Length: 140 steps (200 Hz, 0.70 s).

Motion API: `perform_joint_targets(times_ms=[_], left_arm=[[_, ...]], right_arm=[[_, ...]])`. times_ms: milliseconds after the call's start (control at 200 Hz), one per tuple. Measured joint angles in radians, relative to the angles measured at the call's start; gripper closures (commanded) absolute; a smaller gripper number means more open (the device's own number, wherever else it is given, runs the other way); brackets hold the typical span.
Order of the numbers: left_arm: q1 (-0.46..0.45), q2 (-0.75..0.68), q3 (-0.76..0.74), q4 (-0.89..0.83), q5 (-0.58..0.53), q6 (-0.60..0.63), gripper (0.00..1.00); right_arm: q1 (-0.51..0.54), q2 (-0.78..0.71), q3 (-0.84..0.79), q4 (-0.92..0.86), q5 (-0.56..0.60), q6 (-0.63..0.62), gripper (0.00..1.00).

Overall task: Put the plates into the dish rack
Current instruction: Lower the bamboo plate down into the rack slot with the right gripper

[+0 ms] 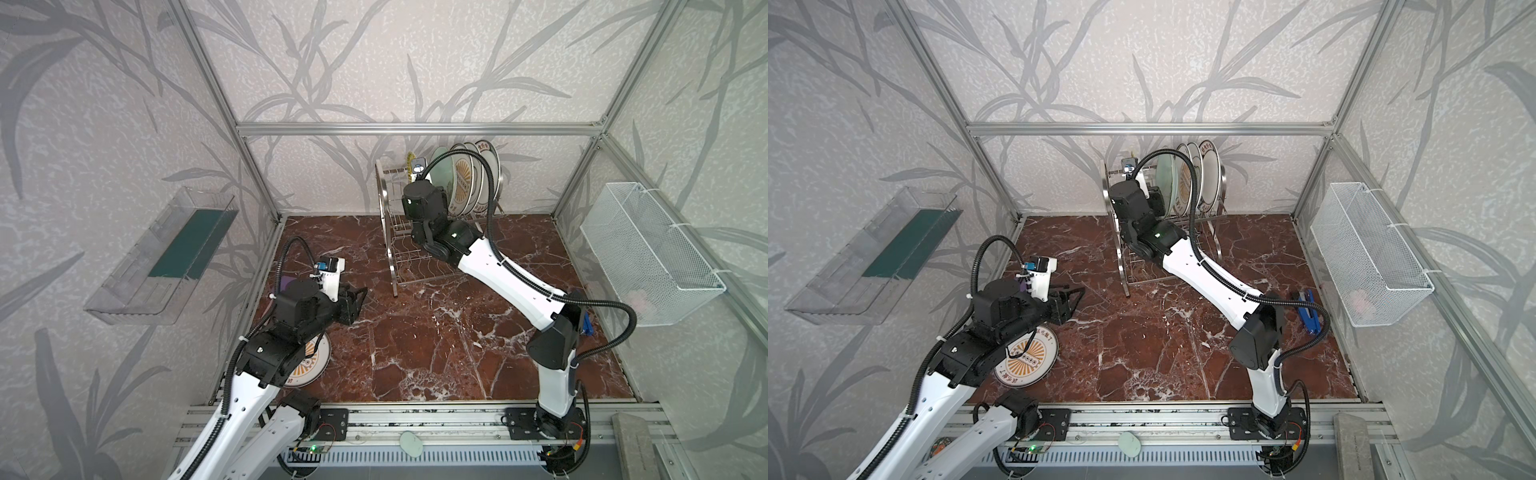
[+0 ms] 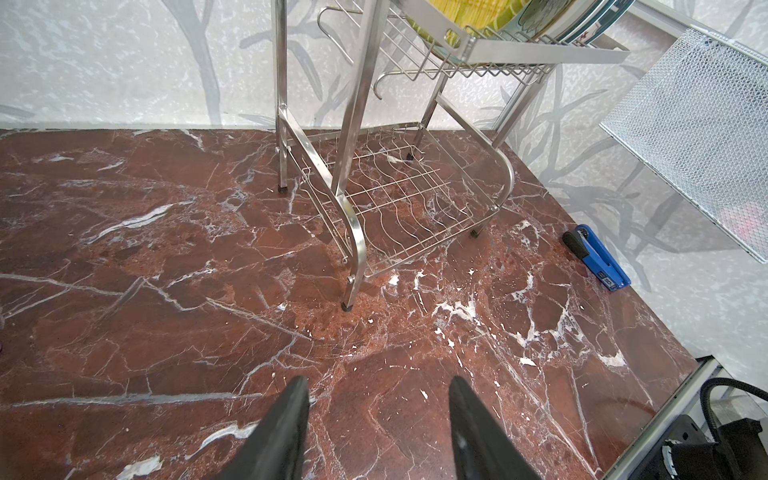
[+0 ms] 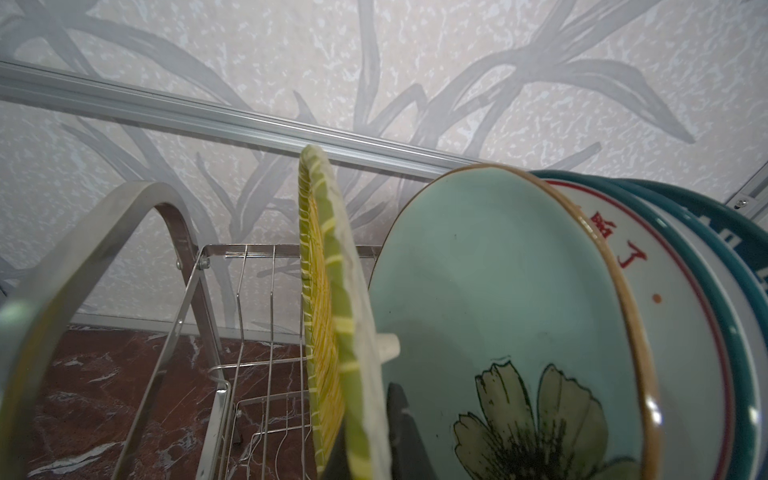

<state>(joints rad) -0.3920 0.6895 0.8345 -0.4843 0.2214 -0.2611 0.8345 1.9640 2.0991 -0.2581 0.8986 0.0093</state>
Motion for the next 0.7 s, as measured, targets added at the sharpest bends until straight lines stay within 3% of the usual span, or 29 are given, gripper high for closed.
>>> perform_joint_targets(times_ms=[700], left_arm=[[0.006, -0.003, -0.006, 0.006, 0.008, 0.000, 0.47]], right_arm=[[-0.012, 0.001, 0.000, -0.071, 0.000, 0.068, 1.00]])
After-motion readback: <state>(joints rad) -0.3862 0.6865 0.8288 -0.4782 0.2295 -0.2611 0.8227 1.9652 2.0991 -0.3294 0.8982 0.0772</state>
